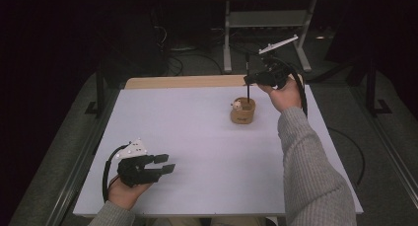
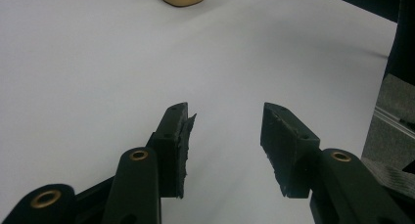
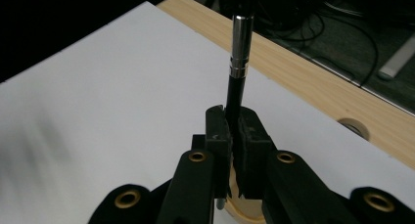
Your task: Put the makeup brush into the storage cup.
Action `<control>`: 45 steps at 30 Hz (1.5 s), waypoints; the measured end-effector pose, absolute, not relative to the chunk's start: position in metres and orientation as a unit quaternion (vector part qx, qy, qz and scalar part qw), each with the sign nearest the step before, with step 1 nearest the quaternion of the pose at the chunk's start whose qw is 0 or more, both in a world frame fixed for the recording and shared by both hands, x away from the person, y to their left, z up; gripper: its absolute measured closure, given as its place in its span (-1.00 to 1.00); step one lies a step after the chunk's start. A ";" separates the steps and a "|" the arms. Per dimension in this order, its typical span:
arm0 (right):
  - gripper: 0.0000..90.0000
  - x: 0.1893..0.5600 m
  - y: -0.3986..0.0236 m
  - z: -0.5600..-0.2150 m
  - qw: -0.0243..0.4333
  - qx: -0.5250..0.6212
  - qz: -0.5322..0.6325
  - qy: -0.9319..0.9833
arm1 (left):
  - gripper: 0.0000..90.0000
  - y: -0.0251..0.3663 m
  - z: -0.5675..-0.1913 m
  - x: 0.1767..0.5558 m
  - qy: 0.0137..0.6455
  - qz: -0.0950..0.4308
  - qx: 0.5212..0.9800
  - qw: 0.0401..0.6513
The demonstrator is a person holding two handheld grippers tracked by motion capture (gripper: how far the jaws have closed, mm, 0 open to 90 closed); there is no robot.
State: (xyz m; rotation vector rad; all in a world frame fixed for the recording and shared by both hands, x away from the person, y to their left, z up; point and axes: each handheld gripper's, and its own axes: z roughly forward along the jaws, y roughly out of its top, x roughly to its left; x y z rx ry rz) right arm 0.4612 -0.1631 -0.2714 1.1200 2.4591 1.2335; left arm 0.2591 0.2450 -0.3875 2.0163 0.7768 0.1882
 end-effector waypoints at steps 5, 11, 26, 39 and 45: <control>0.88 0.467 -0.169 -0.275 0.102 0.393 0.410 0.817 | 0.17 0.246 -0.388 0.260 0.314 0.080 0.825 0.463; 0.88 0.474 -0.174 -0.281 0.101 0.413 0.412 0.806 | 0.17 0.245 -0.389 0.260 0.320 0.077 0.820 0.469; 0.88 0.486 -0.164 -0.299 0.099 0.430 0.405 0.801 | 0.13 0.246 -0.391 0.261 0.325 0.076 0.817 0.469; 0.88 0.488 -0.165 -0.313 0.106 0.433 0.410 0.796 | 0.09 0.246 -0.391 0.261 0.327 0.079 0.818 0.467; 0.88 0.488 -0.164 -0.320 0.099 0.444 0.411 0.790 | 0.09 0.247 -0.391 0.261 0.329 0.078 0.818 0.466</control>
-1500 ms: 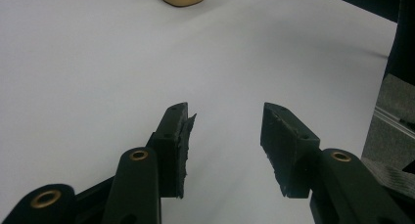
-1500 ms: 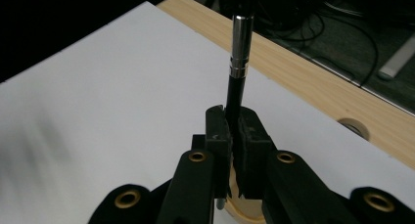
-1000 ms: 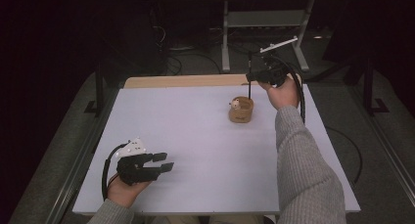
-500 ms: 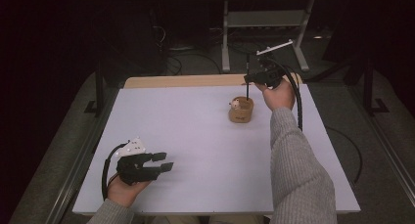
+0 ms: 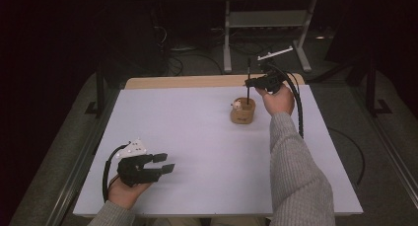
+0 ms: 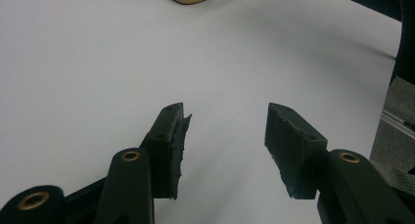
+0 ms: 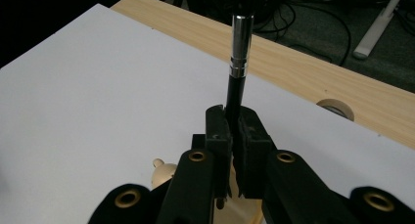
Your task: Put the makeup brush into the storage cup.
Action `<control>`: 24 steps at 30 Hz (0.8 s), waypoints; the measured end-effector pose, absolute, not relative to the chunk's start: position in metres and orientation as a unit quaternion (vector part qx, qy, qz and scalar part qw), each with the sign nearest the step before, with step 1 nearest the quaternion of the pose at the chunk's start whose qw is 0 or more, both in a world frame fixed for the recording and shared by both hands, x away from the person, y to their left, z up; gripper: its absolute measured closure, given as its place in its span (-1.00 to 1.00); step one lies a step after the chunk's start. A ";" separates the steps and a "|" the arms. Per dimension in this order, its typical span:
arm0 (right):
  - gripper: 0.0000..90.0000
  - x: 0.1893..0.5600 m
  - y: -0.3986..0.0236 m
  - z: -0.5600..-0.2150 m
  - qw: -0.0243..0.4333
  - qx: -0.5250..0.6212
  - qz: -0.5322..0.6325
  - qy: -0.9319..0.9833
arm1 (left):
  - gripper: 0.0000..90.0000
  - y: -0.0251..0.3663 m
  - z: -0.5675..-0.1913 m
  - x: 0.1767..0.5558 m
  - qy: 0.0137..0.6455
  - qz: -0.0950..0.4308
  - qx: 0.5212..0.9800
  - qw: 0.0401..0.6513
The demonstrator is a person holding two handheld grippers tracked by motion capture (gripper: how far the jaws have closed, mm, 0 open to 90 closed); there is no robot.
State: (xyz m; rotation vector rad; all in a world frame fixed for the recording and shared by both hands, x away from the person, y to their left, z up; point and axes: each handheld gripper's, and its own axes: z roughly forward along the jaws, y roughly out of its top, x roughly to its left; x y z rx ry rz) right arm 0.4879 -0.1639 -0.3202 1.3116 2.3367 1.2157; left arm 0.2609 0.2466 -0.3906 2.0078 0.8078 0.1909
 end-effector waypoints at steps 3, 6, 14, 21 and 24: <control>0.88 0.488 -0.163 -0.322 0.100 0.442 0.411 0.791 | 0.09 0.247 -0.390 0.261 0.328 0.080 0.818 0.465; 0.88 0.488 -0.162 -0.323 0.101 0.441 0.413 0.790 | 0.07 0.247 -0.390 0.261 0.328 0.081 0.817 0.467; 0.88 0.485 -0.166 -0.330 0.106 0.450 0.422 0.780 | 0.07 0.247 -0.390 0.261 0.328 0.078 0.819 0.465; 0.88 0.486 -0.167 -0.335 0.104 0.448 0.420 0.782 | 0.07 0.246 -0.390 0.261 0.324 0.077 0.820 0.466; 0.88 0.485 -0.166 -0.337 0.101 0.451 0.422 0.780 | 0.06 0.245 -0.390 0.261 0.328 0.075 0.817 0.468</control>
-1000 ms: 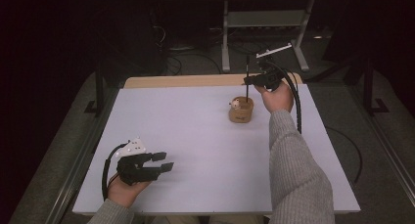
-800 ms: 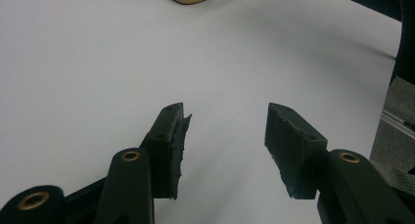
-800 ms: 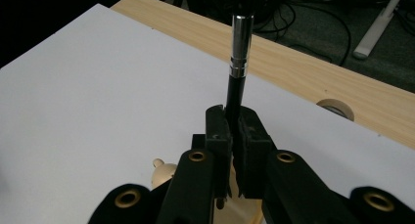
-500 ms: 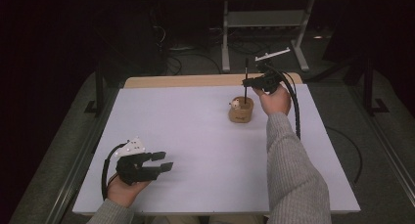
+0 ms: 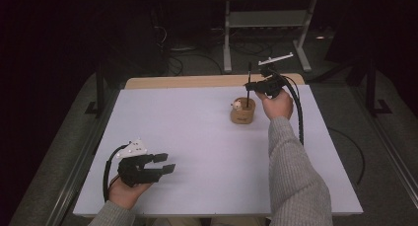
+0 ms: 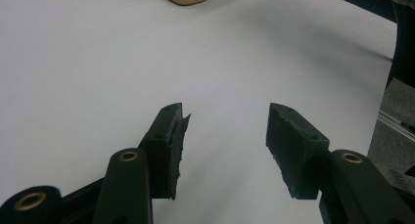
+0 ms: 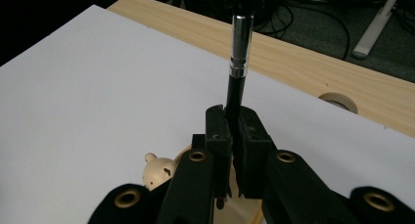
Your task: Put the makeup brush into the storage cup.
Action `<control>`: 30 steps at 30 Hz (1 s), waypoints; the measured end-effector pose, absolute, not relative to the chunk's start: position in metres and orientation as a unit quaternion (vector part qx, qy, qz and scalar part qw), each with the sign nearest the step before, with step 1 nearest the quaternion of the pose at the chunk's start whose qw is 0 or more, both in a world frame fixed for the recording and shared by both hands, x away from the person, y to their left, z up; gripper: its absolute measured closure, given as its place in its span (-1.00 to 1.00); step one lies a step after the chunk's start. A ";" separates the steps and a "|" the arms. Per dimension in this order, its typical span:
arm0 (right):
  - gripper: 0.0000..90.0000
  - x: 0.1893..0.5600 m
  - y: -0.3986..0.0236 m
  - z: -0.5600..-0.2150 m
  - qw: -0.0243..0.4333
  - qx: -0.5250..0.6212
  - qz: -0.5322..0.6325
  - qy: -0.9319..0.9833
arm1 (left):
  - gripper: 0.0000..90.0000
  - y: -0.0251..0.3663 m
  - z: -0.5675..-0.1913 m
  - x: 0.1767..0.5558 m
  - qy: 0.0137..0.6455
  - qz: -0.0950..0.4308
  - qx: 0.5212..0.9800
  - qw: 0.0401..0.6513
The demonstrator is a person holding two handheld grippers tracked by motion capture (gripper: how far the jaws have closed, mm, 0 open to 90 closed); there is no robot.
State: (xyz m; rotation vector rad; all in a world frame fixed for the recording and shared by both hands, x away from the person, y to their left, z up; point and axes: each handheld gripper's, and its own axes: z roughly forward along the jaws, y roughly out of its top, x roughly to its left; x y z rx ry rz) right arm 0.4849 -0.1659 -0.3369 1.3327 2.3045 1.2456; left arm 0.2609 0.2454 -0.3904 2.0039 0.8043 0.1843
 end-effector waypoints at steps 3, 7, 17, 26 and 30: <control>0.88 0.484 -0.166 -0.340 0.101 0.452 0.423 0.779 | 0.06 0.246 -0.391 0.261 0.327 0.076 0.817 0.468; 0.88 0.484 -0.168 -0.344 0.103 0.453 0.422 0.778 | 0.06 0.245 -0.391 0.261 0.328 0.076 0.817 0.468; 0.87 0.484 -0.169 -0.355 0.092 0.456 0.417 0.781 | 0.04 0.244 -0.392 0.262 0.325 0.075 0.820 0.466; 0.86 0.481 -0.170 -0.367 0.093 0.462 0.413 0.780 | 0.03 0.243 -0.393 0.262 0.326 0.074 0.820 0.465; 0.74 0.480 -0.171 -0.369 0.099 0.465 0.414 0.776 | 0.03 0.243 -0.393 0.263 0.328 0.072 0.820 0.464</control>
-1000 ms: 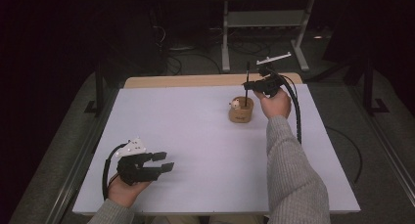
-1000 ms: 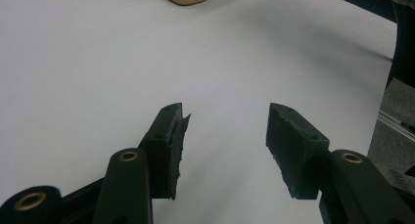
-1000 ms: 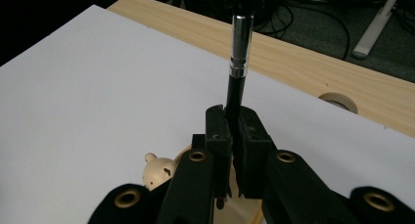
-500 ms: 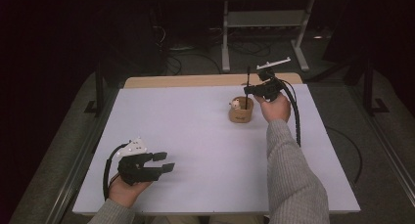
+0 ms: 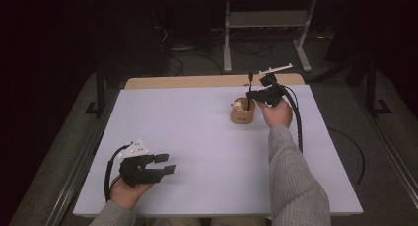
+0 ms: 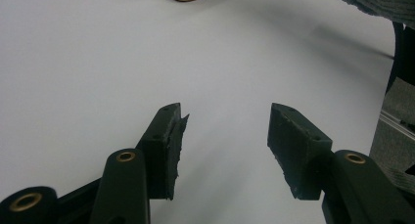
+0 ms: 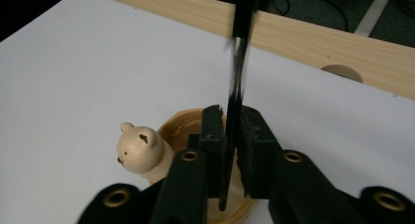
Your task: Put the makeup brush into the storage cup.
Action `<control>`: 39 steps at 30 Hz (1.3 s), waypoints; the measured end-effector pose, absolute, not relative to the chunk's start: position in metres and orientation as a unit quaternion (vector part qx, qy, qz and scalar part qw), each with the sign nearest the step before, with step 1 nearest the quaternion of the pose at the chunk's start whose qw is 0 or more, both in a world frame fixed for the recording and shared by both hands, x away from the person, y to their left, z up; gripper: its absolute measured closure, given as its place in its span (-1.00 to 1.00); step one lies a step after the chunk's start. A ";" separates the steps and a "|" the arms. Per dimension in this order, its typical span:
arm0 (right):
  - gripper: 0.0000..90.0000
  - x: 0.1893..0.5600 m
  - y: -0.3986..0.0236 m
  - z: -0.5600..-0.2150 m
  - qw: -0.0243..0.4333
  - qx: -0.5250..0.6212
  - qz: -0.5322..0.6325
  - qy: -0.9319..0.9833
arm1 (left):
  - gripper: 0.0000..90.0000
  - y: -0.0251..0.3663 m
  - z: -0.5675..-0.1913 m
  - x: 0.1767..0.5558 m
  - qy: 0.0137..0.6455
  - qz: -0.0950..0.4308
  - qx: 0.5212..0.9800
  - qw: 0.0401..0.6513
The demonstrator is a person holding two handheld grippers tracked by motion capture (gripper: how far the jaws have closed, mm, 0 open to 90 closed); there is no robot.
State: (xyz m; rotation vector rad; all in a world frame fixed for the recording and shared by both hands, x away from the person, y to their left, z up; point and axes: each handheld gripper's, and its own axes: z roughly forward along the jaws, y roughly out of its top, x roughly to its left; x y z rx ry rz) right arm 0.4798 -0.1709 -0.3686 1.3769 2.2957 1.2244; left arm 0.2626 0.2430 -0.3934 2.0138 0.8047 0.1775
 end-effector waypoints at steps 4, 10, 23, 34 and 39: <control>0.68 0.478 -0.175 -0.369 0.102 0.467 0.418 0.772 | 0.03 0.244 -0.394 0.263 0.330 0.073 0.819 0.465; 0.60 0.471 -0.180 -0.370 0.102 0.470 0.423 0.768 | 0.03 0.244 -0.394 0.263 0.330 0.077 0.820 0.461; 0.44 0.458 -0.191 -0.369 0.097 0.461 0.431 0.770 | 0.02 0.245 -0.395 0.265 0.334 0.079 0.821 0.457; 0.27 0.448 -0.198 -0.366 0.095 0.451 0.445 0.768 | -0.03 0.245 -0.395 0.265 0.340 0.086 0.819 0.453; 0.17 0.444 -0.202 -0.367 0.083 0.453 0.442 0.770 | -0.04 0.245 -0.396 0.266 0.340 0.087 0.821 0.450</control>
